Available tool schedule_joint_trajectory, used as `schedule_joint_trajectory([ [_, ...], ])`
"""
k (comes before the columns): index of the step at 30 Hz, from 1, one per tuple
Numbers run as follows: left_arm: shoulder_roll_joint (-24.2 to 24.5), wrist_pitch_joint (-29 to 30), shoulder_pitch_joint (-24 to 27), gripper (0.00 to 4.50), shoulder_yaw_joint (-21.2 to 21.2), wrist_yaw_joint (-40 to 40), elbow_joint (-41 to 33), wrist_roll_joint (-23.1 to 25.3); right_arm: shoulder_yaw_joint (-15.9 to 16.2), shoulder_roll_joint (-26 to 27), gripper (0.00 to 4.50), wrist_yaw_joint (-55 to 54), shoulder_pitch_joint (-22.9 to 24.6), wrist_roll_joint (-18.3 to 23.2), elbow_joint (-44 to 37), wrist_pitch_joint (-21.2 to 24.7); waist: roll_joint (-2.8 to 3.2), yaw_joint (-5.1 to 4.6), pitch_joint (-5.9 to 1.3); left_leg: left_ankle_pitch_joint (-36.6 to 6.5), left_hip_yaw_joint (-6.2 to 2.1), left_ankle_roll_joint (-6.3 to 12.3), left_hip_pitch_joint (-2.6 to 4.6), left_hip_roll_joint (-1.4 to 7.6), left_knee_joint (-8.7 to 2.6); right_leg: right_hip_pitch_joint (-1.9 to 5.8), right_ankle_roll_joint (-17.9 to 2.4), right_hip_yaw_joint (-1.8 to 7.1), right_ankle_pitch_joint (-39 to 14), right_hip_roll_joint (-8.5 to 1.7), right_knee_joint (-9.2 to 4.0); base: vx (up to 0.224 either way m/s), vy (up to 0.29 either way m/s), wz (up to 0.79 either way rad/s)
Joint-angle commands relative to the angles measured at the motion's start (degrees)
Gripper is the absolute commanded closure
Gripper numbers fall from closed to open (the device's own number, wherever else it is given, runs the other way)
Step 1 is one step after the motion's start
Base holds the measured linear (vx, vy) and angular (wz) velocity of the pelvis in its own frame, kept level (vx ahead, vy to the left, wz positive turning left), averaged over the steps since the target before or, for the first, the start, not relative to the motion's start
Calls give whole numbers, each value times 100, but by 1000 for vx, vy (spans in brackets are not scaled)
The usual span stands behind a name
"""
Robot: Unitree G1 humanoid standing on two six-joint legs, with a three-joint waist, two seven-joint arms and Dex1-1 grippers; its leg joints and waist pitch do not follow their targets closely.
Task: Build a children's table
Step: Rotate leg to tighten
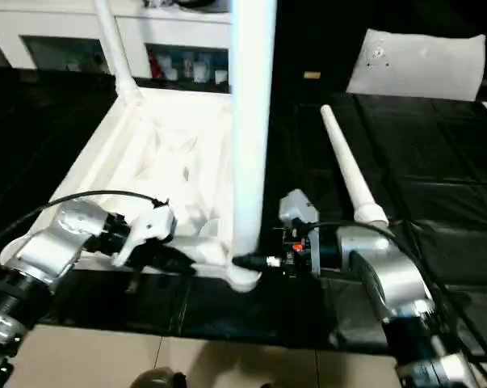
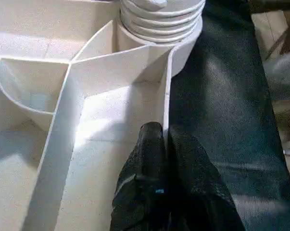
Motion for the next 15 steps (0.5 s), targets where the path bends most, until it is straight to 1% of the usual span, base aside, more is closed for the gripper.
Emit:
schedule_joint_trajectory([
  [1,-249,197,-57,450,67,469,-139,-95,327,219,246,-115,47,100,-183,154,-17,-48,-234,-1648,-177,107,88,372,-458,184,-818,373,-2654,-623,-635,0,0,0],
  [2,-501,567,-26,450,244,987,-313,-123,315,579,246,-835,171,-130,-220,201,-8,-95,-218,-1706,-188,42,84,382,-478,185,-663,385,-2906,-621,-655,0,0,0],
  [3,-888,989,-20,450,442,1675,-462,-108,275,1055,246,-1702,223,-393,-150,276,-7,-104,-208,-1735,-190,45,103,362,-474,152,-654,376,-2992,-624,-681,0,0,0],
  [4,-1155,1275,-19,450,572,2129,-562,-82,246,1365,248,-2269,251,-557,-110,347,5,-172,-188,-1781,-207,-72,87,370,-491,143,-685,365,-3077,-627,-661,0,0,0],
  [5,-1441,1496,-52,450,674,2518,-608,-69,165,1678,248,-2740,189,-621,7,400,-28,-243,-192,-1896,-240,-132,90,335,-481,163,-562,316,-3400,-640,-702,0,0,0],
  [6,-1441,1496,-52,450,674,2518,-608,-69,165,1678,249,-2740,189,-621,7,400,-33,-274,-192,-1883,-244,-118,76,316,-480,171,-503,310,-3480,-641,-722,0,0,0],
  [7,-1805,1703,-120,450,811,3068,-627,-13,14,2053,249,-3335,54,-688,182,476,-33,-328,-192,-1864,-252,-54,50,303,-488,191,-416,310,-3467,-629,-744,0,0,0],
  [8,-1984,1740,-173,450,863,3327,-599,21,-59,2215,250,-3601,-66,-726,335,462,-11,-369,-215,-1784,-236,2,59,305,-475,169,-472,318,-3251,-620,-740,0,0,0],
  [9,-2132,1745,-226,450,923,3563,-543,42,-100,2317,250,-3788,-174,-767,470,442,-7,-402,-229,-1668,-238,51,40,310,-479,186,-556,317,-2955,-608,-726,0,0,0],
  [10,-2265,1751,-274,450,964,3799,-506,88,-102,2398,250,-3952,-282,-830,590,436,-2,-410,-234,-1598,-230,87,36,313,-481,189,-583,324,-2790,-601,-726,0,0,0],
  [11,-2273,1749,-278,450,962,3810,-503,93,-97,2402,250,-3965,-293,-841,602,433,-9,-417,-236,-1450,-204,172,35,306,-478,185,-647,340,-2463,-580,-716,0,0,0],
  [12,-2329,1737,-306,450,945,3886,-478,125,-67,2430,250,-4058,-372,-917,685,413,-7,-408,-241,-1394,-192,216,41,305,-470,180,-679,352,-2339,-580,-710,0,0,0],
  [13,-2371,1685,-337,450,904,3983,-445,198,-141,2511,250,-4204,-476,-894,807,403,-17,-406,-254,-1227,-178,301,15,301,-464,208,-756,364,-2065,-580,-667,0,0,0],
  [14,-2388,1697,-345,450,847,4006,-469,292,-225,2605,250,-4274,-531,-886,847,379,-5,-406,-260,-1167,-176,317,11,305,-464,206,-788,366,-1975,-578,-655,0,0,0],
  [15,-2397,1726,-339,450,818,4003,-496,345,-292,2670,250,-4307,-555,-879,851,346,-9,-411,-271,-1073,-171,342,9,310,-460,213,-827,361,-1804,-565,-638,0,0,0],
])
